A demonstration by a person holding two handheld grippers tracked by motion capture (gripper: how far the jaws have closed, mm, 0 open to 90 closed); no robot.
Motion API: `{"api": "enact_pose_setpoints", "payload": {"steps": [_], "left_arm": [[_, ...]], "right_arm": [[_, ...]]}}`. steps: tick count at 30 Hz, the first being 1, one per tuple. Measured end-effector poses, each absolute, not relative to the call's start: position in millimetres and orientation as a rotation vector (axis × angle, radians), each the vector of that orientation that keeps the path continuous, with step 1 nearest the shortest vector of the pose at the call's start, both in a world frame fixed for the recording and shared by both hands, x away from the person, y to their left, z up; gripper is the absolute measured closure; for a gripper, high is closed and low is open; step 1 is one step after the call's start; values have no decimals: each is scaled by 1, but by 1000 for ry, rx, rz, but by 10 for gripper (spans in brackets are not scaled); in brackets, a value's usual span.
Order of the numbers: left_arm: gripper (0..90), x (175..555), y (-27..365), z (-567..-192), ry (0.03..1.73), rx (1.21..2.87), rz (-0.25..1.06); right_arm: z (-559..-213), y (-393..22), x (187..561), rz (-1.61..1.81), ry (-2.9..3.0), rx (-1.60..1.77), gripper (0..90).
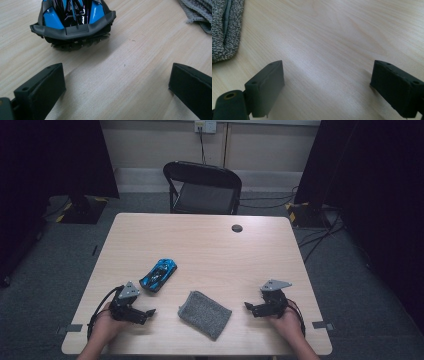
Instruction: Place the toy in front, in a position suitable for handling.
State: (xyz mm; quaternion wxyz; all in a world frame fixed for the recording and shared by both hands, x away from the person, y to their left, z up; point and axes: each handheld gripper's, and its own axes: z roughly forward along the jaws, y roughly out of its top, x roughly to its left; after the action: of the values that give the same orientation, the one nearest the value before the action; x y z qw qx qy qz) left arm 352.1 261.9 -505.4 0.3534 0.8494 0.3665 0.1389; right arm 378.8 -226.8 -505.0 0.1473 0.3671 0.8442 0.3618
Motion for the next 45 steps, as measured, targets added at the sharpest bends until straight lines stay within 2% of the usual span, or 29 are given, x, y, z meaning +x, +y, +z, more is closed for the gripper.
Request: {"api": "enact_pose_setpoints", "payload": {"steps": [8, 9, 11, 14, 27, 40, 45], "left_arm": [[25, 351, 263, -501, 1004, 2208, 365], [106, 351, 265, -498, 1034, 2203, 375], [171, 351, 266, -497, 1051, 2194, 376], [163, 351, 269, -495, 1066, 2189, 346], [193, 361, 273, -468, 1091, 2099, 391], [201, 399, 258, -450, 1148, 2039, 400], [206, 421, 236, -449, 1138, 2106, 403]], "right_arm": [[-505, -227, 379, 1041, 2429, 1056, 106], [-505, -227, 379, 1041, 2429, 1057, 106], [-505, -227, 379, 1041, 2429, 1057, 106], [-505, -227, 379, 1041, 2429, 1056, 106], [-505, -227, 379, 1041, 2430, 1056, 106], [-505, -227, 379, 1041, 2429, 1058, 106], [-505, -227, 378, 1040, 2425, 1062, 106]]}}
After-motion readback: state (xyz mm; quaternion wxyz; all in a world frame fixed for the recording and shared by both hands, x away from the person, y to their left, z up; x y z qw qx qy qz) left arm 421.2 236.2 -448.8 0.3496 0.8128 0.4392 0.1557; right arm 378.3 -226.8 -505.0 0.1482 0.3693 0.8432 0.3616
